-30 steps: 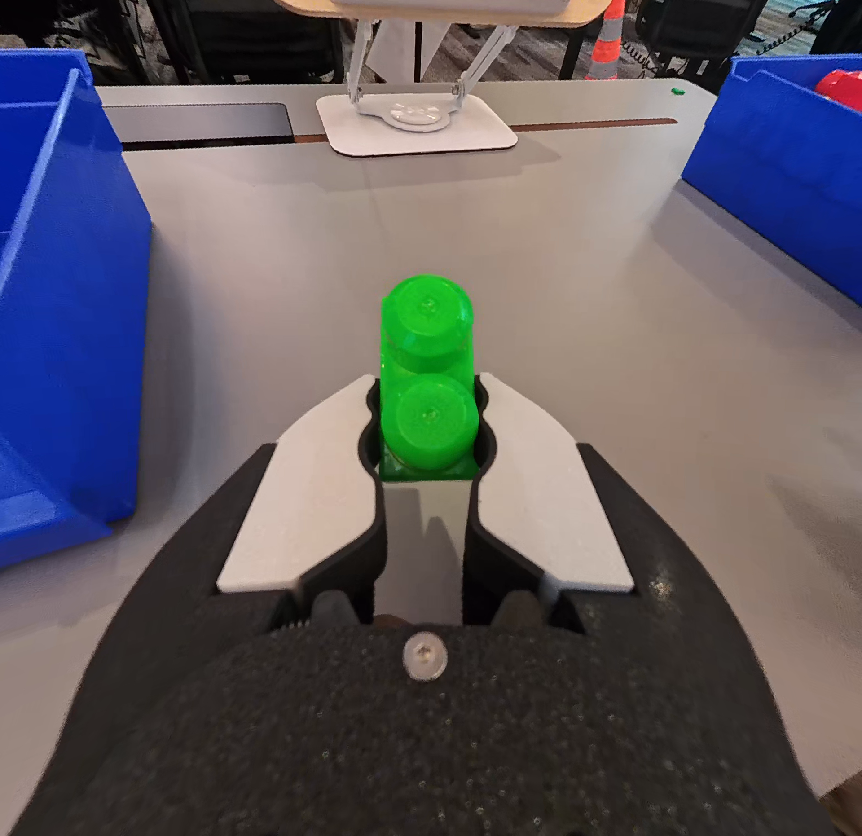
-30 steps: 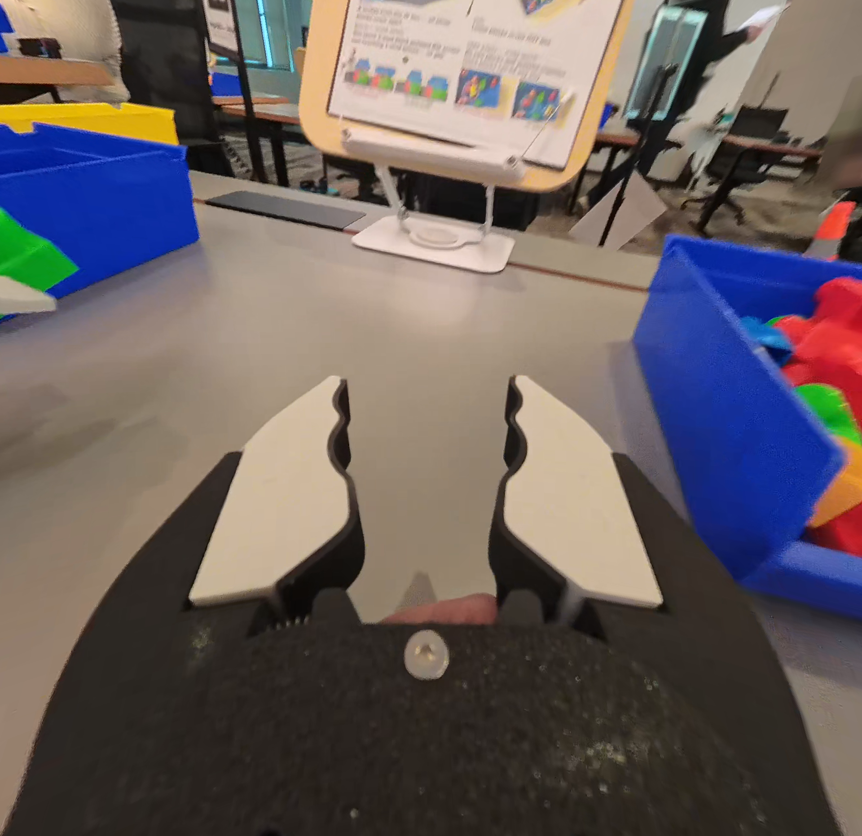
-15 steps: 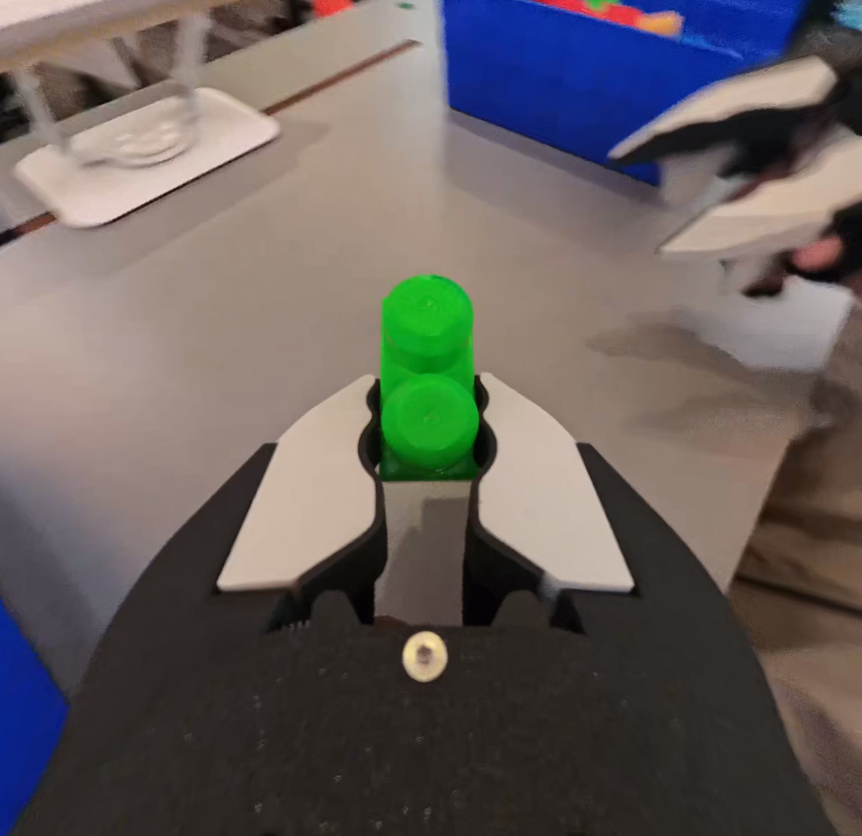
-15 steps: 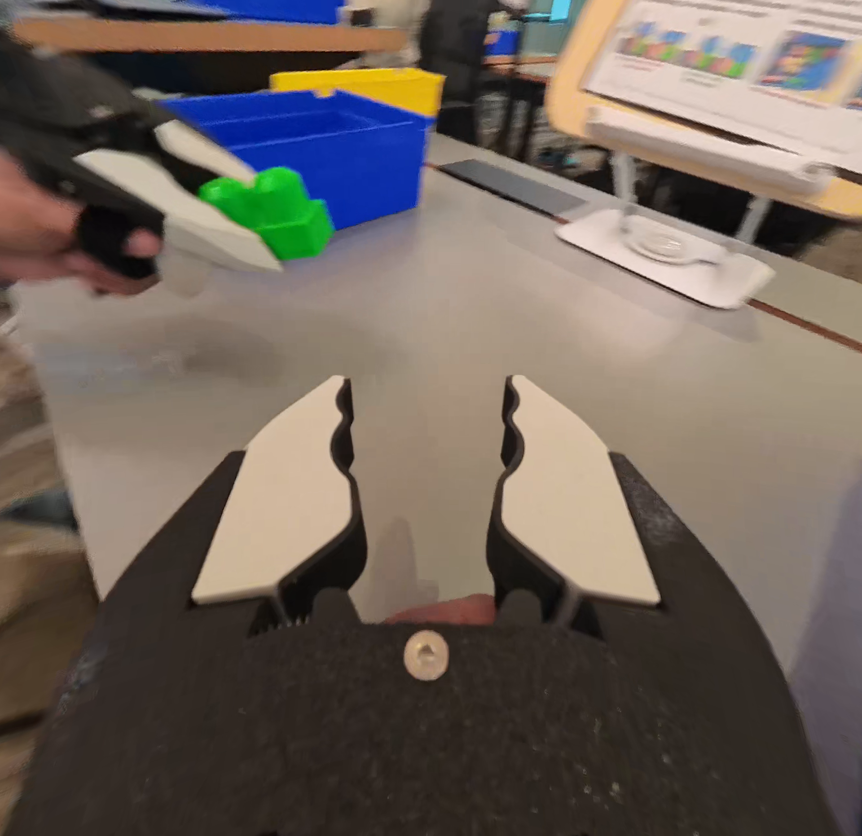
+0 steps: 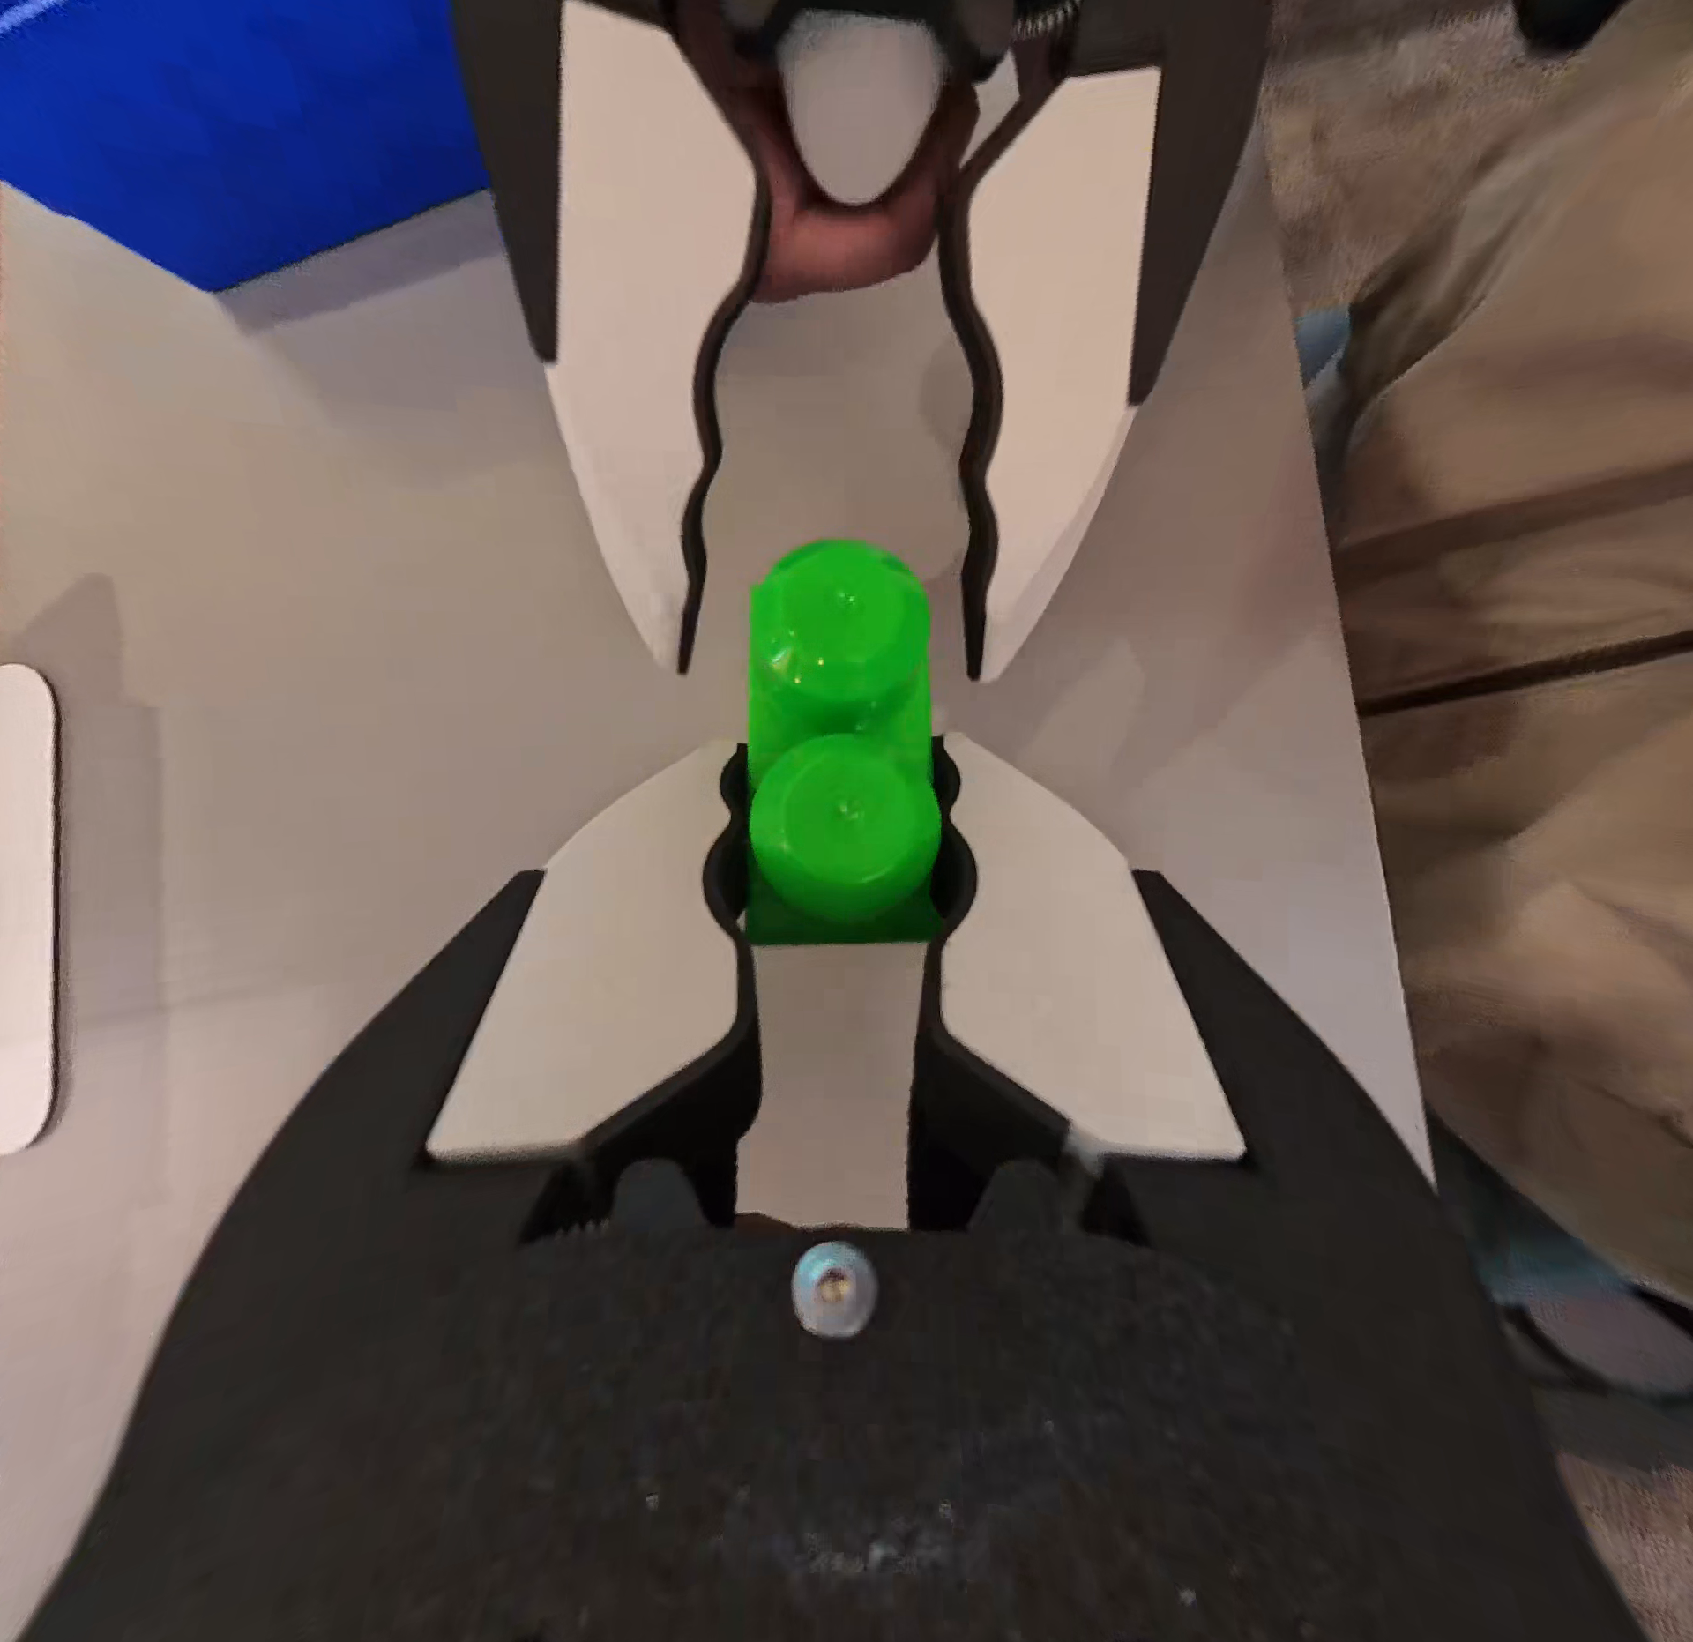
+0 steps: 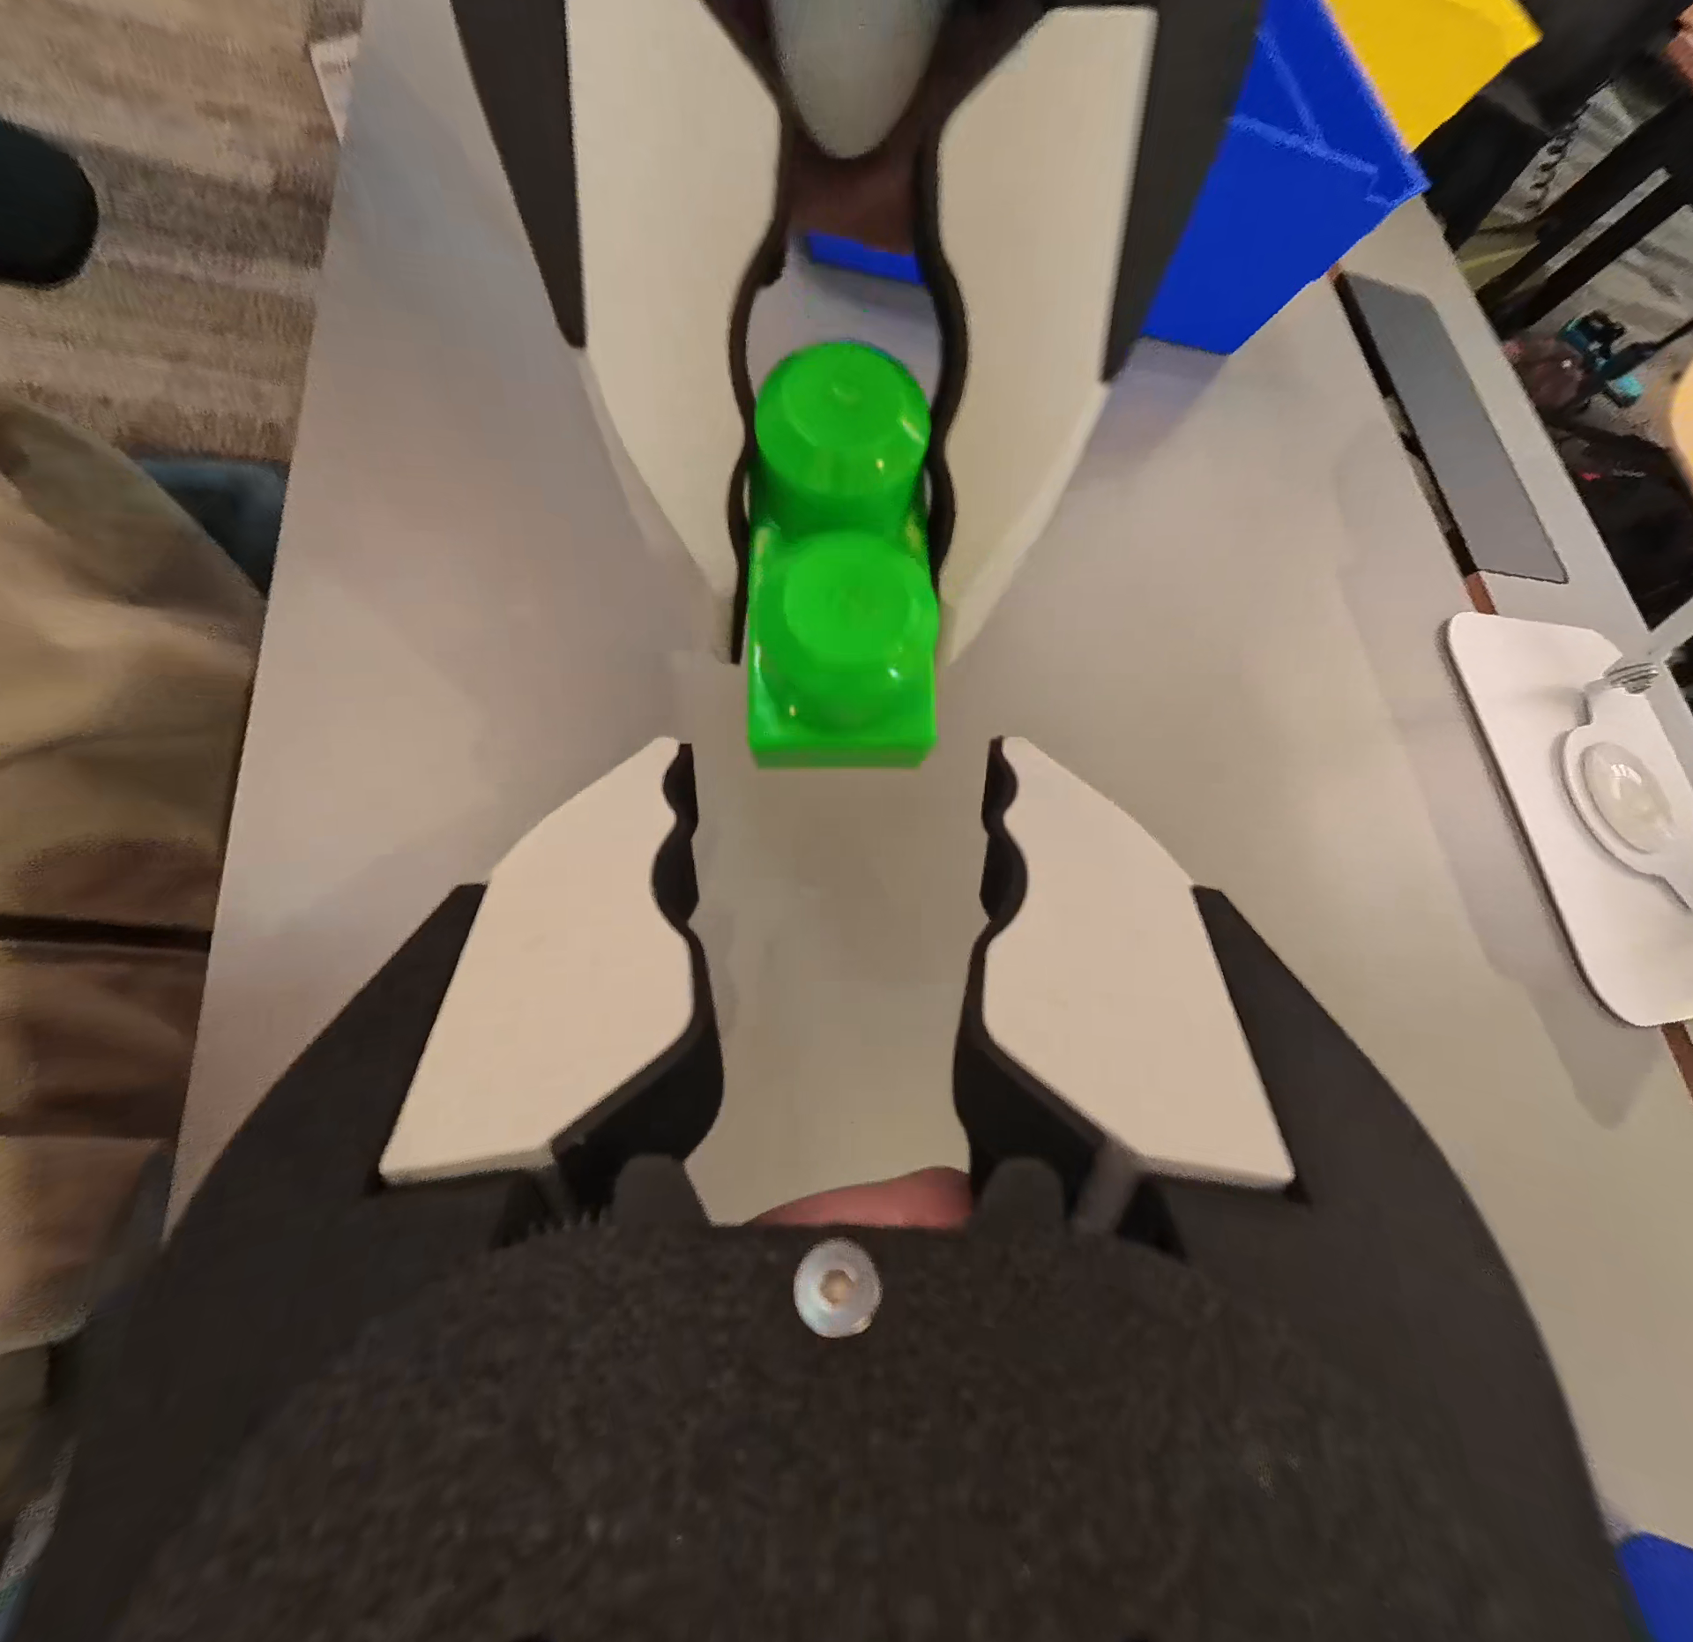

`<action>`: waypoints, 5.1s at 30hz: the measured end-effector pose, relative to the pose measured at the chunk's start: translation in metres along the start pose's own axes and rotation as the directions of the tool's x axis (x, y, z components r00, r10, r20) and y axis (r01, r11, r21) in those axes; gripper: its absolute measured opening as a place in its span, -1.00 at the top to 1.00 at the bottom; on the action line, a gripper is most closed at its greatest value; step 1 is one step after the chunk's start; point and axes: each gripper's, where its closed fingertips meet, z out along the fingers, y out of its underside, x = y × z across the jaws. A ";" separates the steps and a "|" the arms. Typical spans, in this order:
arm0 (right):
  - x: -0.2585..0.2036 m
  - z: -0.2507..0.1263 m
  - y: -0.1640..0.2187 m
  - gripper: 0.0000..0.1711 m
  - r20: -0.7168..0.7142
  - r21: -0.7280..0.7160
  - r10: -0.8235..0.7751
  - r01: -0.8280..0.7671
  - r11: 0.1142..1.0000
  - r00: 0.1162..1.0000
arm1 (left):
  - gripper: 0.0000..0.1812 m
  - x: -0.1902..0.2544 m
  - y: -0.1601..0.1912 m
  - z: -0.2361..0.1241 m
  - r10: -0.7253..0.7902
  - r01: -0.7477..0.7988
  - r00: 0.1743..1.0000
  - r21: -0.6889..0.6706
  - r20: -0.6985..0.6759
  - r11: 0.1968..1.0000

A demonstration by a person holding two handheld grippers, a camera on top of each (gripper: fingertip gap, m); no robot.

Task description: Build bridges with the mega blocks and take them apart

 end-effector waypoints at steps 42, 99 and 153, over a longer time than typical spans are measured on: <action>0.042 -0.051 0.041 0.58 -0.400 0.108 0.380 -0.369 0.923 0.834 | 0.33 -0.048 0.037 -0.058 -0.589 0.362 0.678 0.498 0.440 0.788; 0.173 -0.157 0.237 0.58 -0.566 -0.301 0.755 -0.936 0.183 0.330 | 0.02 -0.014 0.090 -0.050 -0.846 0.484 0.253 0.696 0.469 0.531; 0.032 -0.102 0.078 0.32 -0.658 0.444 0.614 -0.434 0.784 0.435 | 0.05 -0.013 0.115 -0.070 -0.815 0.491 0.123 0.679 0.566 0.545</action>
